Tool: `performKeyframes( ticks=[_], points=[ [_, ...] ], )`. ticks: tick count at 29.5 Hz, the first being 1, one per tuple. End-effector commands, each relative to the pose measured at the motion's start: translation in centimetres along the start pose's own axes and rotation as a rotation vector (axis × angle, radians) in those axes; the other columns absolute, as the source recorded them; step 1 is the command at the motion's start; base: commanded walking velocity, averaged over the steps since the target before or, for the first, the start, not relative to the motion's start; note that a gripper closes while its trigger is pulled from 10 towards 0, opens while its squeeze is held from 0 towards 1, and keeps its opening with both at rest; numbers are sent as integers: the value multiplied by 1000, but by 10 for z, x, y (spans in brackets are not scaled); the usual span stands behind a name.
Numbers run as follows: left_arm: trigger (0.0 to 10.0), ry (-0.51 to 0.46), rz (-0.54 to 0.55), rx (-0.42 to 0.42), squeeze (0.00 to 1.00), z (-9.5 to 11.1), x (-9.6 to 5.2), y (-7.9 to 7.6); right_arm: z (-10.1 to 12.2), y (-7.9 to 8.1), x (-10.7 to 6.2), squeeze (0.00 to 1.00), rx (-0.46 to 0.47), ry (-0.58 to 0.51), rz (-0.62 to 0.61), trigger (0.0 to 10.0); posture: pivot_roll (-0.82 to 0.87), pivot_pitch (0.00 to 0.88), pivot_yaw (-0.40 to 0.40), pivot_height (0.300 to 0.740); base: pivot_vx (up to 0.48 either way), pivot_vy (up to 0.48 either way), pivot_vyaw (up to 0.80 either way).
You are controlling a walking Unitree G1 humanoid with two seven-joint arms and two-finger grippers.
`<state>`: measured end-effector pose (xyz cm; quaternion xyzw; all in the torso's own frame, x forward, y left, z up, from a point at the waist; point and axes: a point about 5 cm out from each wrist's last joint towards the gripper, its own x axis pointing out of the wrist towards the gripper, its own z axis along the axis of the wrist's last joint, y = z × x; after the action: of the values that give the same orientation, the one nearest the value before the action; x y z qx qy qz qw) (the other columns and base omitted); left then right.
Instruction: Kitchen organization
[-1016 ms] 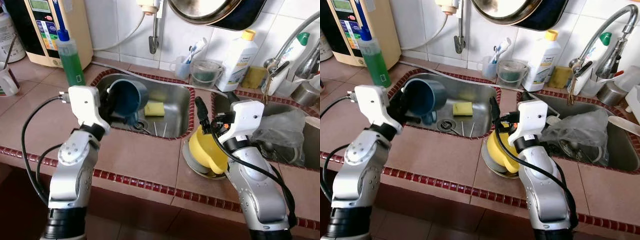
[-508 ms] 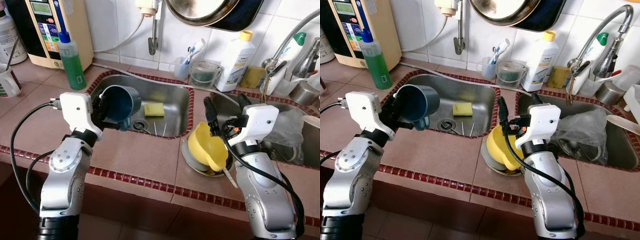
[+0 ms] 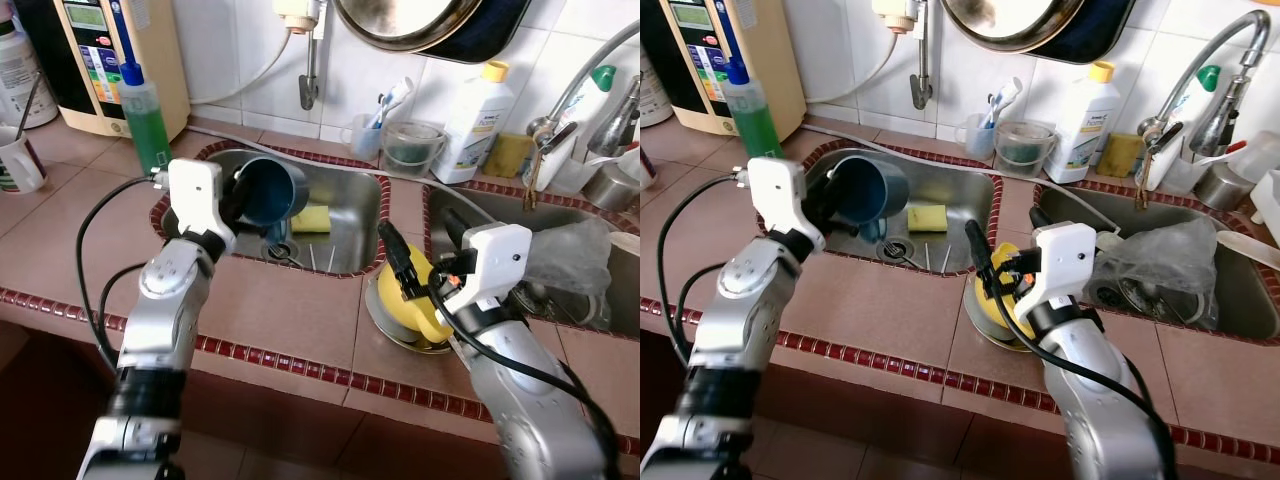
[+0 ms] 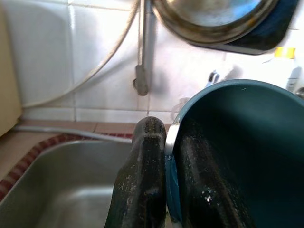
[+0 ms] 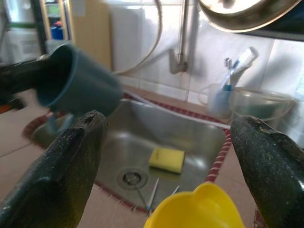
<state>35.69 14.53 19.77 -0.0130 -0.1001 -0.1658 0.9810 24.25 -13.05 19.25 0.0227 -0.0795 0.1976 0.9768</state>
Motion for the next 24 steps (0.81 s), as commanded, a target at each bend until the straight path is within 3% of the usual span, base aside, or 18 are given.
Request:
performKeyframes(
  ticks=[1,5,11,24],
  points=[
    [10000,-15,-37,19,0,4,6,-4,6,1,-5,0,-1,9,25,10000,-18,0,-21,740,0,0,0],
    [10000,1,-75,38,0,-1,13,-3,11,-1,-20,0,-38,53,69,10000,-52,0,-12,740,0,0,0],
    [10000,34,-127,35,0,-9,24,-10,20,1,-32,0,-4,78,78,10000,-88,0,-1,740,0,0,0],
    [10000,91,-238,52,0,-19,35,-18,34,11,-53,0,36,105,97,10000,-160,7,10,740,0,0,0]
  ],
)
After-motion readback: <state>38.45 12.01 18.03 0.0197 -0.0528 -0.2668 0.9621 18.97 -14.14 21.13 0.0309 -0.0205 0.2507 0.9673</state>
